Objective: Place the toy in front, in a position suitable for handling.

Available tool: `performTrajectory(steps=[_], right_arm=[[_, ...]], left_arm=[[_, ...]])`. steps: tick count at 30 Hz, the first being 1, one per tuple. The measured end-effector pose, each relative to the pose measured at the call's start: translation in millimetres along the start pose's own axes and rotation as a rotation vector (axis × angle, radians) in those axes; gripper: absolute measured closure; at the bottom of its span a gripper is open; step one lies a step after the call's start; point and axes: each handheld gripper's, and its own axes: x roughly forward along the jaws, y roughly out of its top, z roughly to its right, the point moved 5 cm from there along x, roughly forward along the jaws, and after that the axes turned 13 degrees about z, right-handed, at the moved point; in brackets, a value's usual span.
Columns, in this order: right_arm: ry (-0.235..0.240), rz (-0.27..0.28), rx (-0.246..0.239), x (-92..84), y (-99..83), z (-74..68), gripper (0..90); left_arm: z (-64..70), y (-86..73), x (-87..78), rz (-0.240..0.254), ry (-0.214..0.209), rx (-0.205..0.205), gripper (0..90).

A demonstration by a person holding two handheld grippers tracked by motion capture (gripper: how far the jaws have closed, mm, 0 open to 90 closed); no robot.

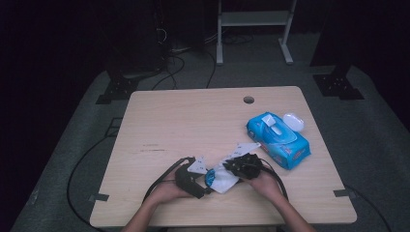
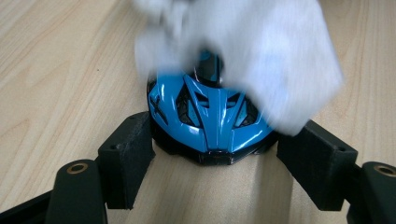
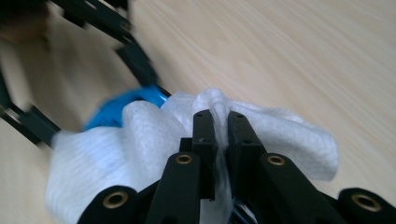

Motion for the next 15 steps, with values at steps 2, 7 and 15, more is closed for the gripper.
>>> performTrajectory(steps=[2,7,15], right_arm=[[-0.037,-0.018,-0.002,-10.9,-7.4,8.2,82.4],[-0.059,-0.009,0.014,-21.6,-14.8,13.1,82.4],[-0.062,0.007,0.026,-35.2,-18.0,13.0,82.4]], left_arm=[[0.1,0.0,0.0,0.001,-0.002,-0.002,26.7],[0.1,0.0,0.1,0.001,-0.001,-0.002,26.7],[-0.4,0.3,0.9,0.004,-0.004,-0.002,26.7]])
